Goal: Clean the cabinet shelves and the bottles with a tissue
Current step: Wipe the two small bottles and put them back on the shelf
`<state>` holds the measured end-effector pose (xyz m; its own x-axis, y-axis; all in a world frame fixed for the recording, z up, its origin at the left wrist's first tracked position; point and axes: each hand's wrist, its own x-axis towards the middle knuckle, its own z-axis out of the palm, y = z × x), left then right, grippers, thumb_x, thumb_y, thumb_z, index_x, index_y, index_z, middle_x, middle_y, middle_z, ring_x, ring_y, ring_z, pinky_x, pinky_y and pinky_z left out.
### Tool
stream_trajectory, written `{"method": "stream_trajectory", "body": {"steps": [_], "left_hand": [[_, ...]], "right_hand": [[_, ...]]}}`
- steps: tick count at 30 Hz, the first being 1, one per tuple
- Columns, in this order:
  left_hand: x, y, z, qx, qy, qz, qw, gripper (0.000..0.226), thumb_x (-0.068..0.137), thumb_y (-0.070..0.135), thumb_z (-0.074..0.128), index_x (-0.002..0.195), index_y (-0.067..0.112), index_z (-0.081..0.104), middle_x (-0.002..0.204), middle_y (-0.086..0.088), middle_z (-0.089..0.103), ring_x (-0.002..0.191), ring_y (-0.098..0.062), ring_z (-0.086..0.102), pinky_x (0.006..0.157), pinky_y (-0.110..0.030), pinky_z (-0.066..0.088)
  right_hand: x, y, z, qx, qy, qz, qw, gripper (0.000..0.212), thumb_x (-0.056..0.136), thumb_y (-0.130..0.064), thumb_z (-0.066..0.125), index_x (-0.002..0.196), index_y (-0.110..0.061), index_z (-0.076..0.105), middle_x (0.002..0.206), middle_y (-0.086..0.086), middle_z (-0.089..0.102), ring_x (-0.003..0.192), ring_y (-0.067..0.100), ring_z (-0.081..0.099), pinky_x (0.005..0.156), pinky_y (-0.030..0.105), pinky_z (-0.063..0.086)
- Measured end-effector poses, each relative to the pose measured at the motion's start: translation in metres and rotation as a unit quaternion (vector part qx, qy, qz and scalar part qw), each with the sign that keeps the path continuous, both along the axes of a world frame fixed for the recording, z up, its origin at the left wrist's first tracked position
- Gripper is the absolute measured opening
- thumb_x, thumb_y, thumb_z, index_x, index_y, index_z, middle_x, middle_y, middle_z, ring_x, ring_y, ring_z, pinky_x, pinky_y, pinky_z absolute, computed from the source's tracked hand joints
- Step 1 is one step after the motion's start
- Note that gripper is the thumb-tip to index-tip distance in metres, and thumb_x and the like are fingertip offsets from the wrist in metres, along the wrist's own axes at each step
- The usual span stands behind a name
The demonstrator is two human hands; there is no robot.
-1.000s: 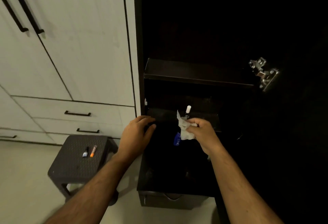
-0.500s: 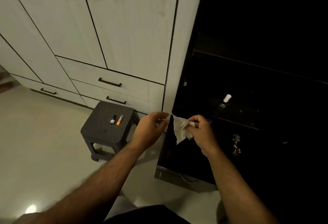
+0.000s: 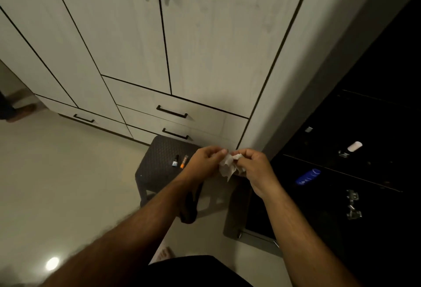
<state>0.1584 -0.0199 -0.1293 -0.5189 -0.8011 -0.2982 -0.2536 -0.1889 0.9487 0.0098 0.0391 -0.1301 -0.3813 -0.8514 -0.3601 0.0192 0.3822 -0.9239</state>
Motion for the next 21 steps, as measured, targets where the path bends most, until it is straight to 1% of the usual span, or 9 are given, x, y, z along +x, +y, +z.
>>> {"method": "stream_trajectory", "body": {"steps": [2, 4, 8, 11, 13, 15, 17, 19, 21], "left_hand": [[0.019, -0.011, -0.004, 0.009, -0.003, -0.006, 1.000, 0.020, 0.095, 0.025, 0.058, 0.110, 0.014, 0.066, 0.100, -0.010, 0.070, 0.082, -0.017, 0.069, 0.066, -0.029, 0.058], [0.039, -0.025, -0.010, 0.014, -0.011, -0.017, 1.000, 0.021, 0.093, 0.022, 0.062, 0.111, 0.012, 0.066, 0.097, -0.006, 0.070, 0.079, -0.010, 0.069, 0.063, -0.021, 0.055], [0.074, -0.045, -0.029, 0.031, -0.031, 0.000, 0.999, 0.017, 0.090, 0.015, 0.065, 0.106, 0.008, 0.066, 0.093, -0.007, 0.069, 0.075, -0.009, 0.066, 0.065, -0.019, 0.054], [0.091, -0.053, -0.046, 0.057, -0.044, 0.038, 0.997, 0.008, 0.089, 0.013, 0.066, 0.097, 0.012, 0.067, 0.088, -0.005, 0.068, 0.078, -0.014, 0.066, 0.068, -0.024, 0.056], [0.098, -0.058, -0.058, 0.077, -0.052, 0.065, 0.994, 0.004, 0.089, 0.011, 0.067, 0.093, 0.012, 0.068, 0.083, -0.003, 0.067, 0.074, -0.012, 0.065, 0.063, -0.020, 0.053], [0.103, -0.065, -0.069, 0.099, -0.065, 0.088, 0.989, 0.002, 0.088, 0.010, 0.068, 0.090, 0.010, 0.068, 0.079, -0.003, 0.068, 0.069, -0.011, 0.063, 0.059, -0.018, 0.051], [0.107, -0.071, -0.078, 0.112, -0.077, 0.107, 0.985, 0.003, 0.086, 0.009, 0.068, 0.087, 0.012, 0.069, 0.080, -0.003, 0.069, 0.069, -0.011, 0.064, 0.059, -0.019, 0.052], [0.113, -0.079, -0.089, 0.121, -0.095, 0.120, 0.981, 0.007, 0.086, 0.008, 0.068, 0.088, 0.014, 0.070, 0.085, -0.004, 0.071, 0.071, -0.011, 0.066, 0.061, -0.019, 0.053], [0.121, -0.088, -0.101, 0.132, -0.102, 0.137, 0.976, 0.010, 0.086, 0.006, 0.068, 0.091, 0.014, 0.070, 0.089, -0.007, 0.072, 0.075, -0.014, 0.067, 0.064, -0.020, 0.055]], "right_hand": [[0.016, -0.012, -0.005, 0.011, -0.016, -0.008, 1.000, 0.025, 0.091, -0.006, 0.055, 0.088, -0.019, 0.076, 0.092, 0.008, 0.072, 0.093, 0.027, 0.066, 0.086, 0.044, 0.055], [0.034, -0.024, -0.012, 0.024, -0.038, -0.022, 0.999, 0.027, 0.092, -0.008, 0.053, 0.090, -0.021, 0.077, 0.099, 0.008, 0.072, 0.100, 0.028, 0.066, 0.091, 0.045, 0.055], [0.066, -0.041, -0.023, 0.028, -0.101, -0.029, 0.994, 0.023, 0.093, -0.009, 0.055, 0.099, -0.017, 0.075, 0.102, 0.008, 0.073, 0.102, 0.026, 0.067, 0.091, 0.043, 0.055], [0.085, -0.053, -0.033, 0.037, -0.121, -0.016, 0.992, 0.015, 0.095, -0.020, 0.059, 0.101, -0.016, 0.073, 0.096, 0.006, 0.074, 0.093, 0.022, 0.069, 0.081, 0.037, 0.055], [0.090, -0.062, -0.046, 0.050, -0.093, -0.009, 0.994, 0.016, 0.095, -0.017, 0.060, 0.108, -0.013, 0.069, 0.094, 0.005, 0.072, 0.086, 0.018, 0.068, 0.073, 0.032, 0.055], [0.095, -0.073, -0.063, 0.075, -0.061, 0.005, 0.995, 0.021, 0.092, -0.010, 0.064, 0.112, -0.011, 0.065, 0.099, 0.006, 0.070, 0.086, 0.018, 0.068, 0.070, 0.030, 0.055], [0.098, -0.082, -0.080, 0.109, -0.044, 0.011, 0.993, 0.020, 0.087, -0.006, 0.069, 0.107, -0.010, 0.063, 0.098, 0.008, 0.068, 0.081, 0.017, 0.067, 0.065, 0.026, 0.054], [0.102, -0.092, -0.096, 0.141, -0.053, 0.011, 0.988, 0.018, 0.085, -0.004, 0.071, 0.099, -0.009, 0.062, 0.092, 0.008, 0.068, 0.071, 0.015, 0.065, 0.058, 0.023, 0.052], [0.106, -0.106, -0.110, 0.169, -0.058, 0.023, 0.984, 0.017, 0.084, -0.007, 0.073, 0.096, -0.010, 0.062, 0.090, 0.007, 0.070, 0.069, 0.013, 0.066, 0.057, 0.025, 0.052]]}}
